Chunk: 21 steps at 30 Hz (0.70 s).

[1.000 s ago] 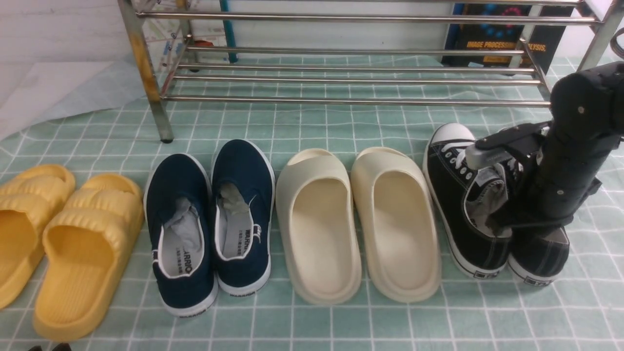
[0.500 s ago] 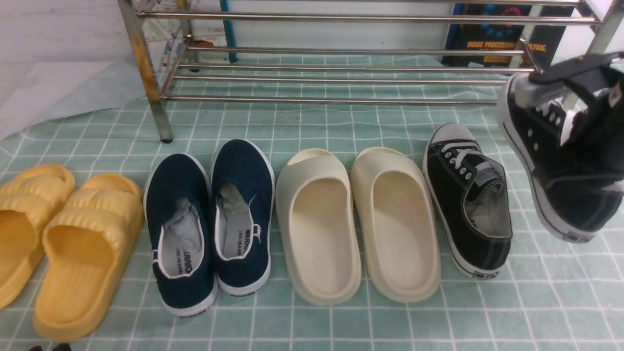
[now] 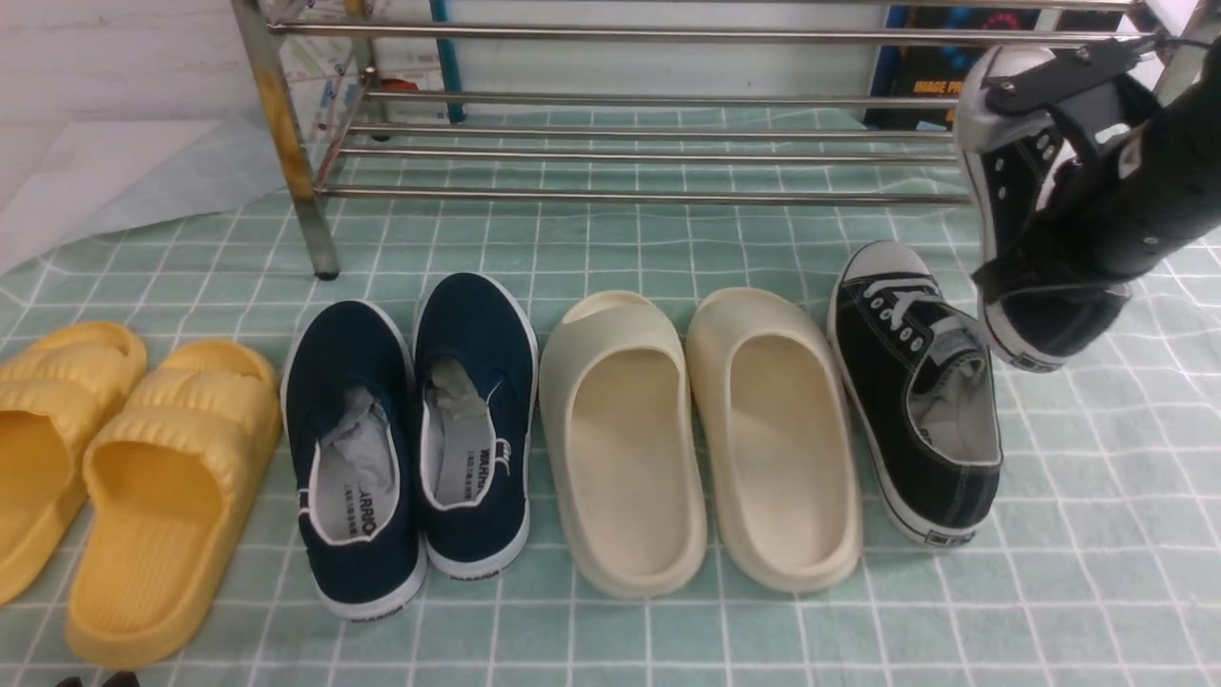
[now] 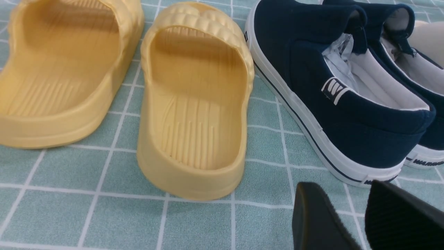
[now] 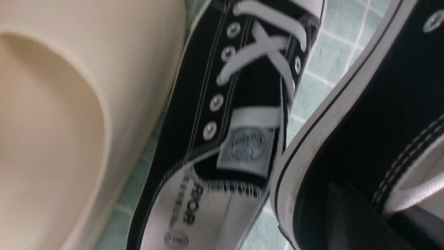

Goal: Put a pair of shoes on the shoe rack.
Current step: Use the right arm to put a shoe into the shoe rack

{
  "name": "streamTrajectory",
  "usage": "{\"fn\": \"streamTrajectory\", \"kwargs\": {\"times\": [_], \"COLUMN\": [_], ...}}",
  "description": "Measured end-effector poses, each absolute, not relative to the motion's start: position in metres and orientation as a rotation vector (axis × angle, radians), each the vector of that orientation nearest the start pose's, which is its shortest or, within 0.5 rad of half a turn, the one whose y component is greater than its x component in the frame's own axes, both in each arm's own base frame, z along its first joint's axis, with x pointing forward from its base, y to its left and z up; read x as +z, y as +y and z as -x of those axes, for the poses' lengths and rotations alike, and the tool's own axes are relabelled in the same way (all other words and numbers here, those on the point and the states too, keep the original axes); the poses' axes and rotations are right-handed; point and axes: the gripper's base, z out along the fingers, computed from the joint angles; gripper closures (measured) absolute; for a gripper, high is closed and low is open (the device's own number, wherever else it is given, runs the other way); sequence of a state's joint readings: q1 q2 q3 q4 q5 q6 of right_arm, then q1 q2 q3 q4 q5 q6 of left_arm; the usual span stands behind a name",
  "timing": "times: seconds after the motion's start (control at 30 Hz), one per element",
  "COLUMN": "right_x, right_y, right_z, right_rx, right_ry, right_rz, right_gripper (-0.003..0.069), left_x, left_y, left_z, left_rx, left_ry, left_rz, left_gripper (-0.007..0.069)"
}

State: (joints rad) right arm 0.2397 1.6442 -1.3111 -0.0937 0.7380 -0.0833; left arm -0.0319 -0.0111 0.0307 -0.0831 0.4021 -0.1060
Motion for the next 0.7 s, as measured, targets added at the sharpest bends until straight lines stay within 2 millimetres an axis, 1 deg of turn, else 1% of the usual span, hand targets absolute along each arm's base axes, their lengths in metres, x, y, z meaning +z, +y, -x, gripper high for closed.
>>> {"fn": "streamTrajectory", "kwargs": {"times": [0.07, 0.1, 0.17, 0.23, 0.4, 0.47, 0.53, 0.57, 0.63, 0.67, 0.7], "right_x": [0.276, 0.275, 0.268, 0.268, 0.273, 0.274, 0.276, 0.276, 0.279, 0.28, 0.282], "right_y": [0.081, 0.082, 0.083, 0.083, 0.081, 0.08, 0.075, 0.074, 0.069, 0.069, 0.067], "right_z": [-0.36, -0.361, -0.372, -0.375, -0.4, -0.405, -0.418, -0.419, -0.431, -0.431, -0.437], "right_rx": [-0.06, -0.063, -0.086, -0.093, -0.151, -0.151, -0.154, -0.155, -0.16, -0.159, -0.161], "right_ry": [2.483, 2.483, 2.487, 2.489, 2.489, 2.49, 2.481, 2.48, 2.46, 2.458, 2.445], "right_rz": [0.486, 0.489, 0.497, 0.492, 0.438, 0.418, 0.377, 0.373, 0.345, 0.345, 0.332], "right_gripper": [0.0627, 0.0627, 0.0627, 0.0627, 0.0627, 0.0627, 0.0627, 0.0627, 0.0627, 0.0627, 0.0627], "left_x": [0.168, 0.168, 0.168, 0.168, 0.168, 0.168, 0.168, 0.168, 0.168, 0.168, 0.168], "left_y": [-0.005, -0.005, -0.005, -0.005, -0.005, -0.005, -0.005, -0.005, -0.005, -0.005, -0.005], "left_z": [-0.052, -0.052, -0.052, -0.052, -0.052, -0.052, -0.052, -0.052, -0.052, -0.052, -0.052], "left_rx": [-0.176, -0.176, -0.176, -0.176, -0.176, -0.176, -0.176, -0.176, -0.176, -0.176, -0.176], "left_ry": [1.904, 1.904, 1.904, 1.904, 1.904, 1.904, 1.904, 1.904, 1.904, 1.904, 1.904], "left_rz": [0.121, 0.121, 0.121, 0.121, 0.121, 0.121, 0.121, 0.121, 0.121, 0.121, 0.121], "left_gripper": [0.0386, 0.0386, 0.0386, 0.0386, 0.0386, 0.0386, 0.0386, 0.0386, 0.0386, 0.0386, 0.0386]}}
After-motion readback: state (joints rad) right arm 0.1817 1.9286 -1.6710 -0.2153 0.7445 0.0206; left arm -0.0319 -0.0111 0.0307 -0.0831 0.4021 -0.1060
